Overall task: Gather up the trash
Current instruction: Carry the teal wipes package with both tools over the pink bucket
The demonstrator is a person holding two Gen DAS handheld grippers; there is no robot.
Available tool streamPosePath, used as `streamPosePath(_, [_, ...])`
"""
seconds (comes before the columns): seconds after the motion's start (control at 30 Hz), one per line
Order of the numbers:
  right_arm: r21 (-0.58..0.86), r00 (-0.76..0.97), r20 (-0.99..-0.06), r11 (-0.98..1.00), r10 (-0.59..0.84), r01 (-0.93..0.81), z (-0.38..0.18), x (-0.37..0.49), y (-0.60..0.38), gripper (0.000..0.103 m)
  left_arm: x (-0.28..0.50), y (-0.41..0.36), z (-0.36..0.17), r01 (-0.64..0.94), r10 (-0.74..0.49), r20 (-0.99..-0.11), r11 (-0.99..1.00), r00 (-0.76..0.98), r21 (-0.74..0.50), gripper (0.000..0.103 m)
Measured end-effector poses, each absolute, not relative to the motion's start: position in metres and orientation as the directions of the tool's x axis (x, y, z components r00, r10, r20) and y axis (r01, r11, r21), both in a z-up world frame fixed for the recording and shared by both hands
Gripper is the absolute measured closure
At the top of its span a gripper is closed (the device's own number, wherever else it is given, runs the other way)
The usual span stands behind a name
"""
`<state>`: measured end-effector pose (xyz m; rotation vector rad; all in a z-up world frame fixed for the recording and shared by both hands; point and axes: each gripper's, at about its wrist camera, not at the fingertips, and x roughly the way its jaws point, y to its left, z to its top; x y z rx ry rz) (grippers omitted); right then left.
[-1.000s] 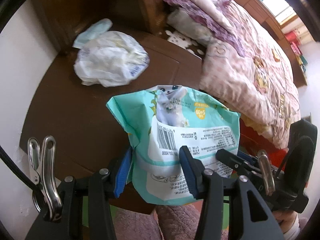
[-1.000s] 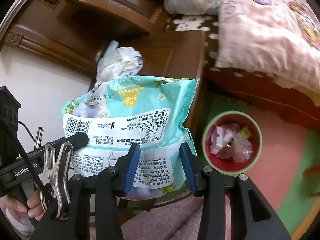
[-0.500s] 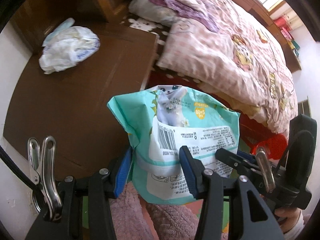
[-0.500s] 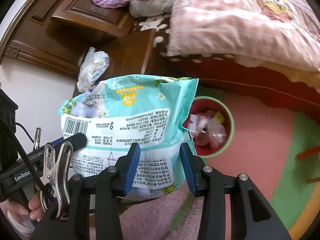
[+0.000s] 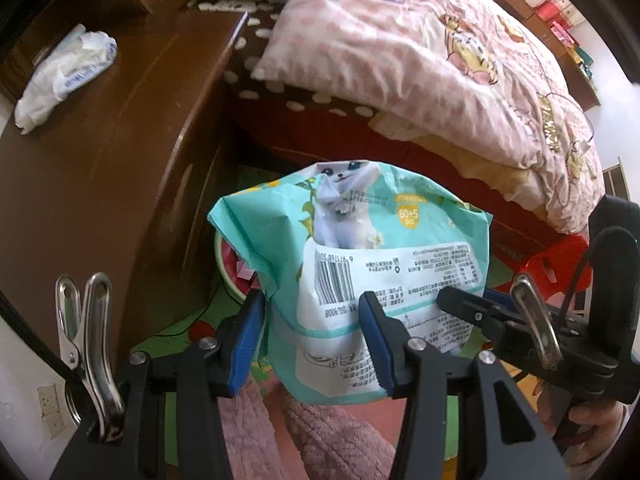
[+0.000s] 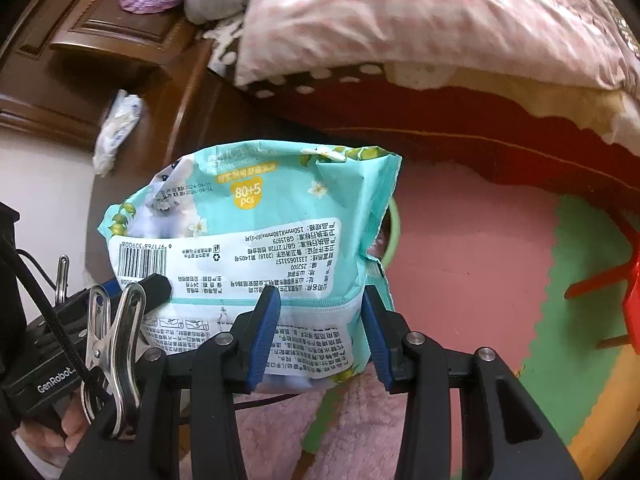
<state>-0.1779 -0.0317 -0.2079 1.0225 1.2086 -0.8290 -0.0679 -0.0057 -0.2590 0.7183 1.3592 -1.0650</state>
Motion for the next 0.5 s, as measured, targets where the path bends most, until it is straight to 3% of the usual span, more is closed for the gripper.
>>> streamPosePath(0.5, [0.168, 0.143, -0.984, 0.308, 0.102, 0.936, -0.324, -0.182, -0.069, 0.059, -0.051, -0.036, -0.358, 0.903, -0.107, -0.994, 0.421, -0.039, -0.080, 0.052])
